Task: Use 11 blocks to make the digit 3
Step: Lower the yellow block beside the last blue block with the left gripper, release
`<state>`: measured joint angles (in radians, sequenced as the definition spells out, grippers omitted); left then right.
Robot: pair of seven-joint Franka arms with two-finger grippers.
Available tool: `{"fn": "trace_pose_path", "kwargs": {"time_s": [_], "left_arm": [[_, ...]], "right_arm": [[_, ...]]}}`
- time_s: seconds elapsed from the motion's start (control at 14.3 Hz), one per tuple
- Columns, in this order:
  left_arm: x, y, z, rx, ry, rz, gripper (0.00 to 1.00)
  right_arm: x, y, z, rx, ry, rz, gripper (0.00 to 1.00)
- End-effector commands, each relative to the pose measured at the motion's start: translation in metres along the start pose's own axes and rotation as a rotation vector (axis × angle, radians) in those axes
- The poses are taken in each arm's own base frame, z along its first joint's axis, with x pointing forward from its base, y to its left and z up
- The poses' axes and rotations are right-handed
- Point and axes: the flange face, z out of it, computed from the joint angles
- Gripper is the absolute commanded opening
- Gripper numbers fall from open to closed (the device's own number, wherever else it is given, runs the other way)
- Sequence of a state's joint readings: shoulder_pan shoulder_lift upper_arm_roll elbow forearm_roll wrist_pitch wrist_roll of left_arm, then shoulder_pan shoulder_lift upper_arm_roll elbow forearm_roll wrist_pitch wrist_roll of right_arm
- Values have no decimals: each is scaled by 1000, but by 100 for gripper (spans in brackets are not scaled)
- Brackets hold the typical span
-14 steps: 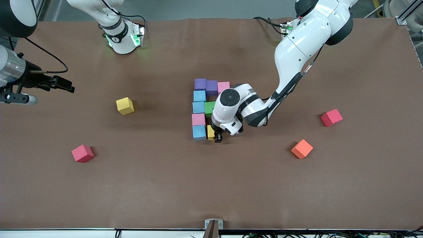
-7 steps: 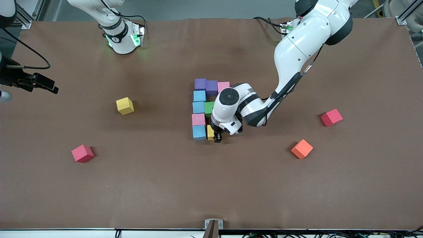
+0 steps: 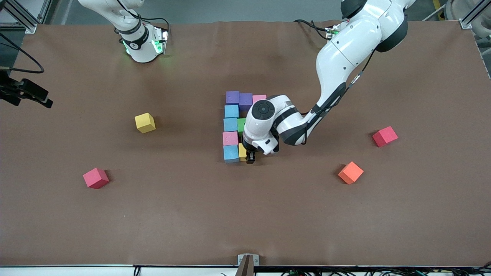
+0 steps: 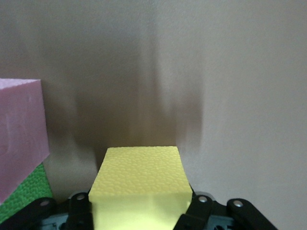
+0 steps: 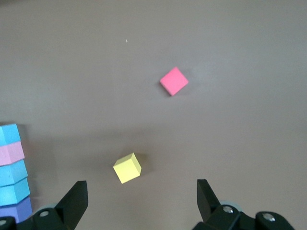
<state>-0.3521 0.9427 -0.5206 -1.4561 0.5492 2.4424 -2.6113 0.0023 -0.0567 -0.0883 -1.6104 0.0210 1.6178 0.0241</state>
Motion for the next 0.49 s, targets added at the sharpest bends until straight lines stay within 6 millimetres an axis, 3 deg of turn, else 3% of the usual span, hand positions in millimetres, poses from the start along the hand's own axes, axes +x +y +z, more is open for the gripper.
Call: {"fn": "trace_pose_path", "kwargs": {"time_s": [0.0,0.14,0.42], "left_arm": [[-1,-8,9,-3,1,17,10],[1,-7,11,-5,6,28,10],[3,-4,10,-10,6,51,10]], "right_arm": [[1,12,-21,-20,33,11,100],[1,13,-38,-15,67,14,100],[2,2,-40,-7,73,-2,100]]}}
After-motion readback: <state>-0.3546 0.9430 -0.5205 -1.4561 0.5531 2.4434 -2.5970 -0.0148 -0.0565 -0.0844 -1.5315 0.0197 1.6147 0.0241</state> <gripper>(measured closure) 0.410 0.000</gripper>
